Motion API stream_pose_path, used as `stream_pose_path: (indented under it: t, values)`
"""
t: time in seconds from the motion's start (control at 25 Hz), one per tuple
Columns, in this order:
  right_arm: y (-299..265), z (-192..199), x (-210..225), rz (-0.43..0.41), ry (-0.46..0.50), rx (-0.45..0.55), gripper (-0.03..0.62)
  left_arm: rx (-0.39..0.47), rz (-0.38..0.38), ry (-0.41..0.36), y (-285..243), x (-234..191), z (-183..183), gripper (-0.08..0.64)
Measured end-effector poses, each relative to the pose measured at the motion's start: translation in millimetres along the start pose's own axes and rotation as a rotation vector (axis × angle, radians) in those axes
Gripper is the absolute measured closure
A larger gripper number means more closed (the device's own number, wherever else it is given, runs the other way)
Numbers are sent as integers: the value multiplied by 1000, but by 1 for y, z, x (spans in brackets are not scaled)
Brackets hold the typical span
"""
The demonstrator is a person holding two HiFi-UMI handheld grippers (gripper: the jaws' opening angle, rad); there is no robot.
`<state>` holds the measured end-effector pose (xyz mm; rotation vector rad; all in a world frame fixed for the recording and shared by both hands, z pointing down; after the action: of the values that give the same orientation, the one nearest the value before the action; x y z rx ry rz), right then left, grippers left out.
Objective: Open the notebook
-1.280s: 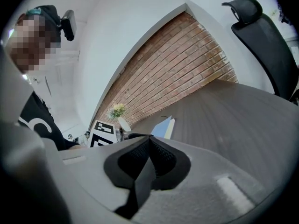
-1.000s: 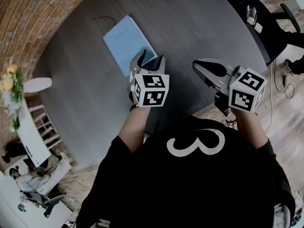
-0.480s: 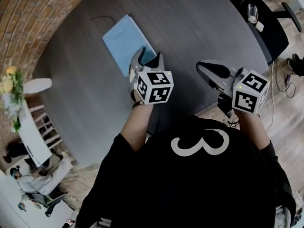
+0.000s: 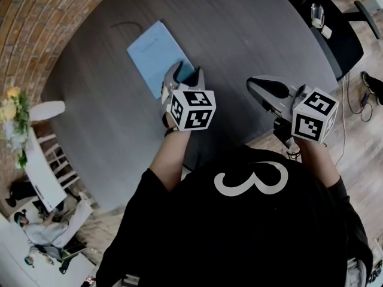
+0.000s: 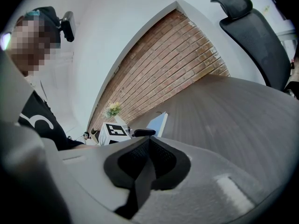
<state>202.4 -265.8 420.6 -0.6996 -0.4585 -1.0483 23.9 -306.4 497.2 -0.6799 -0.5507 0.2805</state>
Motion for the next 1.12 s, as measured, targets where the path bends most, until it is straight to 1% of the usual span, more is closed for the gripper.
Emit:
stream_pose_path:
  t: [0.24, 0.48, 0.68, 0.8, 0.92, 1.12]
  values:
    - [0, 0, 2, 1, -8, 13, 592, -9, 37, -9, -1, 3, -2, 372]
    - [0, 1, -2, 4, -16, 21, 592, -2, 65, -23, 4, 7, -6, 454]
    - [-2, 7, -4, 5, -41, 17, 592, 9, 72, -25, 6, 6, -8, 485]
    - [-2, 8, -8, 4, -38, 26, 592, 27, 59, -16, 12, 3, -12, 502]
    - [-3, 7, -14, 8, -30, 38, 592, 52, 44, 13, 22, -3, -14, 513]
    - [-6, 3, -27, 11, -34, 51, 591, 91, 43, 112, 43, -21, -19, 522]
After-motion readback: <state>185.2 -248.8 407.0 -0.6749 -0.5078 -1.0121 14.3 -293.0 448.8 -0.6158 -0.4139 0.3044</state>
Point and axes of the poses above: the fingertips, and each gripper's own axes: y backward along the fingers, x to its right, z out of its underside, the point moved 4 cm from there along y, backward along the fingers, and after that the axes turned 5 degrees about -y, right-handed, at the moved point
